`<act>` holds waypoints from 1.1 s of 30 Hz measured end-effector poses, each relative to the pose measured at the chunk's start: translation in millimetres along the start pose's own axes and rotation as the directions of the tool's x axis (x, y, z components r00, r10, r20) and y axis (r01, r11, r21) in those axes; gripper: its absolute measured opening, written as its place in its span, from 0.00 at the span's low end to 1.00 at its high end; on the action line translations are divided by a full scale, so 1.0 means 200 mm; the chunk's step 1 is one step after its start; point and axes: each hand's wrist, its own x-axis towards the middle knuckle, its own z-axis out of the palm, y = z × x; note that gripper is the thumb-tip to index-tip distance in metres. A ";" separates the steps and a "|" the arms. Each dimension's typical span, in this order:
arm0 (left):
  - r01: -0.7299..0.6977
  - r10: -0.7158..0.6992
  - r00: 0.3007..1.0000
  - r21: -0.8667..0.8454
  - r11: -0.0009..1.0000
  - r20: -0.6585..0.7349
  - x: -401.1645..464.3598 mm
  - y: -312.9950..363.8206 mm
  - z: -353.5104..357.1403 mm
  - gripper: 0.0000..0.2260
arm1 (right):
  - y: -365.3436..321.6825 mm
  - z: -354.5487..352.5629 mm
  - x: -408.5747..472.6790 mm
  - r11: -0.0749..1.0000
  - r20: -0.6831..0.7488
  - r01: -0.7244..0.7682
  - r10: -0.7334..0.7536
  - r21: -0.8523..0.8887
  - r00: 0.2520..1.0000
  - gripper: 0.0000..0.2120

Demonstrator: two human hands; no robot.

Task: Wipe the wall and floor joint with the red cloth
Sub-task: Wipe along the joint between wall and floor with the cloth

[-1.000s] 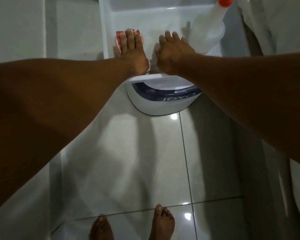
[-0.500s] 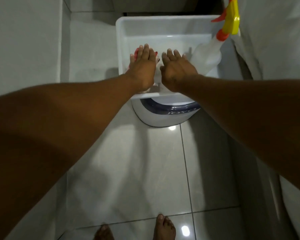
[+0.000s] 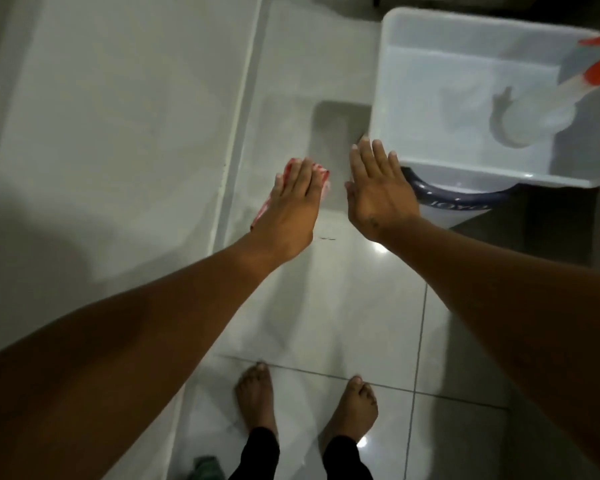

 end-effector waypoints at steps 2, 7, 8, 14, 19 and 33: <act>0.056 -0.057 0.997 0.028 0.998 0.046 -0.13 -0.13 0.17 0.45 | -0.13 0.17 -0.02 1.000 0.043 0.031 -0.031 -0.005 0.999 0.30; 0.147 -0.157 0.975 0.073 0.986 0.155 -0.41 -0.40 0.65 0.43 | -0.41 0.72 -0.07 0.994 0.135 0.105 -0.104 0.004 0.985 0.29; 0.160 -0.170 0.971 0.073 0.984 0.169 -0.46 -0.44 0.75 0.42 | -0.45 0.83 -0.08 0.993 0.158 0.114 -0.116 0.023 0.981 0.29; 0.147 -0.149 0.989 0.049 0.988 0.025 -0.71 -0.64 1.34 0.34 | -0.59 1.40 -0.15 0.984 0.269 0.172 -0.181 0.057 0.946 0.29; 0.174 -0.172 0.983 0.030 0.984 -0.072 -0.72 -0.76 1.63 0.35 | -0.55 1.68 -0.13 0.984 0.265 0.158 -0.175 0.084 0.948 0.29; 0.291 -0.255 0.920 0.086 0.953 -0.297 -0.48 -0.92 1.85 0.27 | -0.35 1.92 0.28 0.940 -0.072 0.337 -0.333 0.061 0.940 0.33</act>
